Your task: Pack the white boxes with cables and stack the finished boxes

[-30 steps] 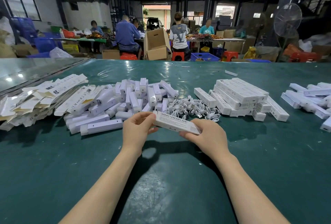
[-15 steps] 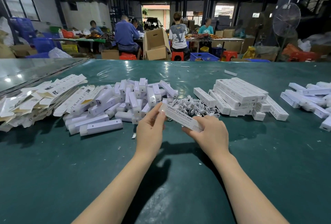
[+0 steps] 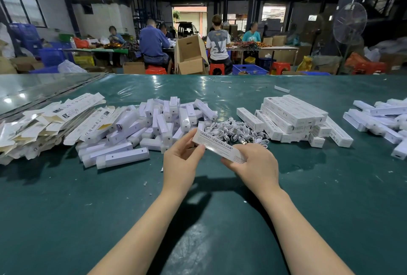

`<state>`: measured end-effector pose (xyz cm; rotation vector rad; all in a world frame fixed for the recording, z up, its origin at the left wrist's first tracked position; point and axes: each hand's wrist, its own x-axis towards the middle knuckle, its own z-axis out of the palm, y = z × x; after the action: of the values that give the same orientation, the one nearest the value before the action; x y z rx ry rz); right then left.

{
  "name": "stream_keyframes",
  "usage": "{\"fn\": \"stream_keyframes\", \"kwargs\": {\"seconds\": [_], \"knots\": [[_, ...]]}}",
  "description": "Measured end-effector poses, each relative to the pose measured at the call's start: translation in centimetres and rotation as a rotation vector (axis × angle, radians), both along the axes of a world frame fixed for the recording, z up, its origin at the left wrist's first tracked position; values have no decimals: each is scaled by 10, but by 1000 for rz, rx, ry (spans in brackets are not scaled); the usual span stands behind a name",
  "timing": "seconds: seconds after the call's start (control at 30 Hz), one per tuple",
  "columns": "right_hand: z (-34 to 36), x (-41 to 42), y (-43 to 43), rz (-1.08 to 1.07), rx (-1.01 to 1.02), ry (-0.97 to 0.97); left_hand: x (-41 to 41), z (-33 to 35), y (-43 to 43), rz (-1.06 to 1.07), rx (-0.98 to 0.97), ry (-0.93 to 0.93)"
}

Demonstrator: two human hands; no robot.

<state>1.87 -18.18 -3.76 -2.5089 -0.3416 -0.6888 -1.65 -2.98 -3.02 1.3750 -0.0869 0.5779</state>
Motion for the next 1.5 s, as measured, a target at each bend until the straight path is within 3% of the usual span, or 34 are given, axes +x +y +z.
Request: {"fn": "stream_keyframes", "kwargs": {"seconds": [0.1,0.27,0.47,0.77,0.9,1.0,1.13,1.2,1.27,1.4,1.5], "knots": [[1,-3,9,31,-19,20,0,-4,-8,21,-57,6],[-1,-5,19,290,49,73,3,-6,-13,88,-192,-21],[-3,0,13,115,109,-3,14,-4,16,235,-456,54],[-6,-2,7,191,96,-31,12,-11,7,199,-406,68],[-3,-1,9,182,242,-38,13,-9,12,139,-387,169],[5,6,2,32,340,-96,14,-9,14,122,-374,195],[31,27,-32,-323,735,-178,17,-9,14,165,-373,231],[45,43,-54,-458,839,-142,18,-10,12,177,-346,239],[57,60,-74,-561,821,-76,18,-10,11,181,-321,244],[65,79,-103,-564,546,185,18,-8,9,168,-280,264],[54,71,-98,-484,634,220,19,-8,9,174,-258,253]]}}
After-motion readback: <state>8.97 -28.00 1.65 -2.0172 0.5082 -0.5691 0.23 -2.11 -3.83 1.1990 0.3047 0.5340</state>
